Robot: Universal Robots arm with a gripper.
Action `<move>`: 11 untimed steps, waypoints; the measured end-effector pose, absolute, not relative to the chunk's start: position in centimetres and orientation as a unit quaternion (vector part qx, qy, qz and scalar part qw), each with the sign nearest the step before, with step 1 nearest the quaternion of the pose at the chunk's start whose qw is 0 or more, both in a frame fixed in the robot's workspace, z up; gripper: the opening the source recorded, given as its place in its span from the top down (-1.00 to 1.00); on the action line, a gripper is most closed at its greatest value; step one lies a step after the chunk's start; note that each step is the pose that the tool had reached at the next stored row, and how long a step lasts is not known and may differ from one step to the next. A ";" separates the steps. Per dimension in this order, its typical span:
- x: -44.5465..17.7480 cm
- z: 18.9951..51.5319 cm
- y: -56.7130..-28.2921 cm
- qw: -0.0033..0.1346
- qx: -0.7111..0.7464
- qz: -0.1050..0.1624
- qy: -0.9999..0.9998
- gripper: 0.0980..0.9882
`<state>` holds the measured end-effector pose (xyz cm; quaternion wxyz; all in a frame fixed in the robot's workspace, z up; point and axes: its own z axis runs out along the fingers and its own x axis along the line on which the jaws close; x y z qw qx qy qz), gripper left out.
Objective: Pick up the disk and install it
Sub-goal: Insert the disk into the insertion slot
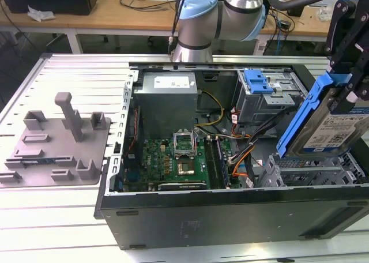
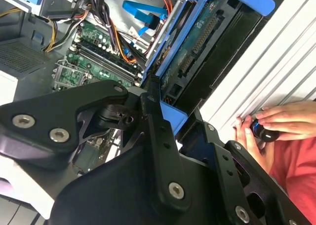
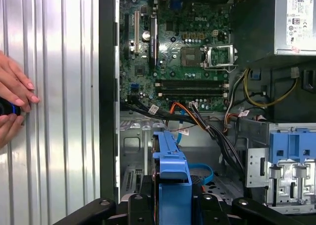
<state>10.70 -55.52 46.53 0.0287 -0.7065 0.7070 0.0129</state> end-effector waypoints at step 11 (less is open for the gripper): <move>10.8 45.3 -55.5 0.029 -0.706 0.013 0.707 0.39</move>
